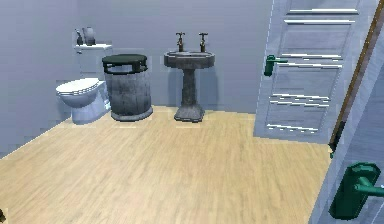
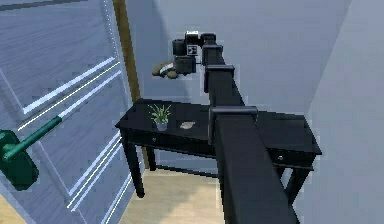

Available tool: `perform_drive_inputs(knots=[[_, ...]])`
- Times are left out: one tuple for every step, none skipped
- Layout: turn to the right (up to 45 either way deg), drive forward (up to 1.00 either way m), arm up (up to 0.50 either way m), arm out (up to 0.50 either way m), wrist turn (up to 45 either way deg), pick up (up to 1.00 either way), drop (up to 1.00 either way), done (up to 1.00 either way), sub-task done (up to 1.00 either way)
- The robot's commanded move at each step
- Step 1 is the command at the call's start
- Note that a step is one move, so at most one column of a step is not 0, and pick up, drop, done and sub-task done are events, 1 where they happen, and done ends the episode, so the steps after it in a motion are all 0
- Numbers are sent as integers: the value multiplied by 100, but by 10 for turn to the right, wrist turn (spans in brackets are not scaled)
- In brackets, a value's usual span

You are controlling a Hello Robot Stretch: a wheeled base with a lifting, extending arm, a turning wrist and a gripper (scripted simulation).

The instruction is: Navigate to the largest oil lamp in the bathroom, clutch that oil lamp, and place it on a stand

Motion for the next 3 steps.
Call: perform_drive_inputs(knots=[[0, 0, 0, 0, -450, 0, 0, 0, 0], [0, 0, 0, 0, -450, 0, 0, 0, 0], [0, 0, 0, 0, -270, 0, 0, 0, 0]])
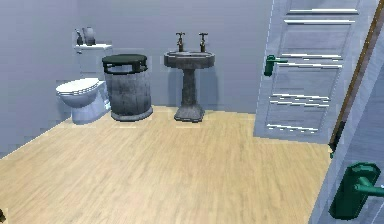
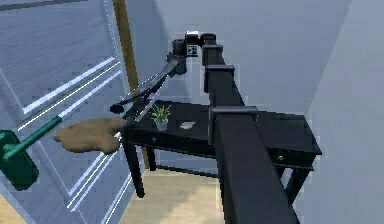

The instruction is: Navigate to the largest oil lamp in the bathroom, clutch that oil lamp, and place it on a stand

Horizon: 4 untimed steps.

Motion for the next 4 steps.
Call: perform_drive_inputs(knots=[[0, 0, 0, -48, 0, 0, 0, 0, 0], [450, 0, 0, 0, 0, 0, 0, 0, 0], [390, 0, 0, 0, 0, 0, 0, 0, 0], [0, 35, 0, 0, 0, 0, 0, 0, 0]])
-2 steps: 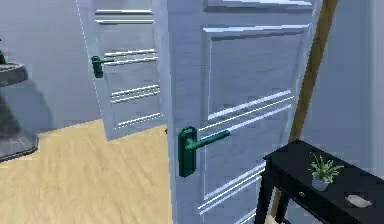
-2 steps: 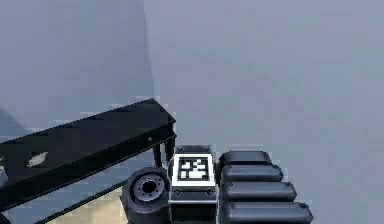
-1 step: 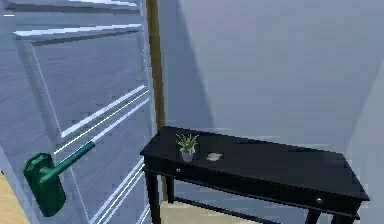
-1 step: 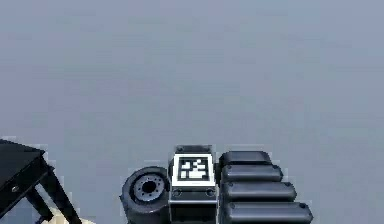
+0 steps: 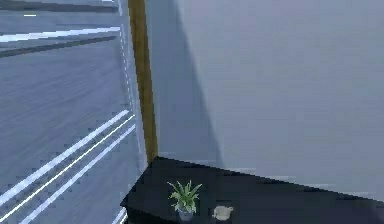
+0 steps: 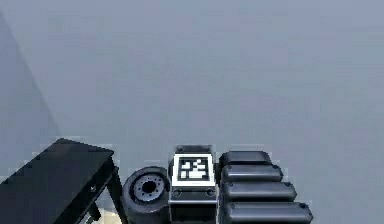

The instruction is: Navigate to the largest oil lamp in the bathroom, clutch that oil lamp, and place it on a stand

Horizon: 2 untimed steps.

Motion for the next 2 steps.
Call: perform_drive_inputs(knots=[[-450, 0, 0, 0, 0, 0, 0, 0, 0], [0, 0, 0, 44, 0, 0, 0, 0, 0]])
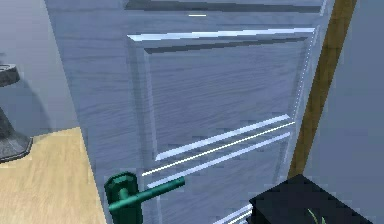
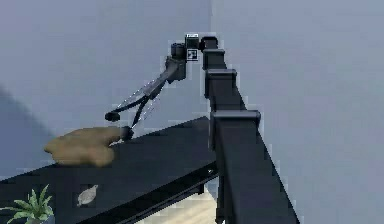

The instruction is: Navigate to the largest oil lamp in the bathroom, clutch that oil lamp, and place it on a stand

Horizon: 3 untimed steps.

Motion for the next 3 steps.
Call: perform_drive_inputs(knots=[[0, 0, 0, 0, 390, 0, 0, 0, 0], [0, 0, -4, 0, 0, 0, 0, 0, 0], [0, 0, -32, 0, 0, 0, 0, 0, 0]])
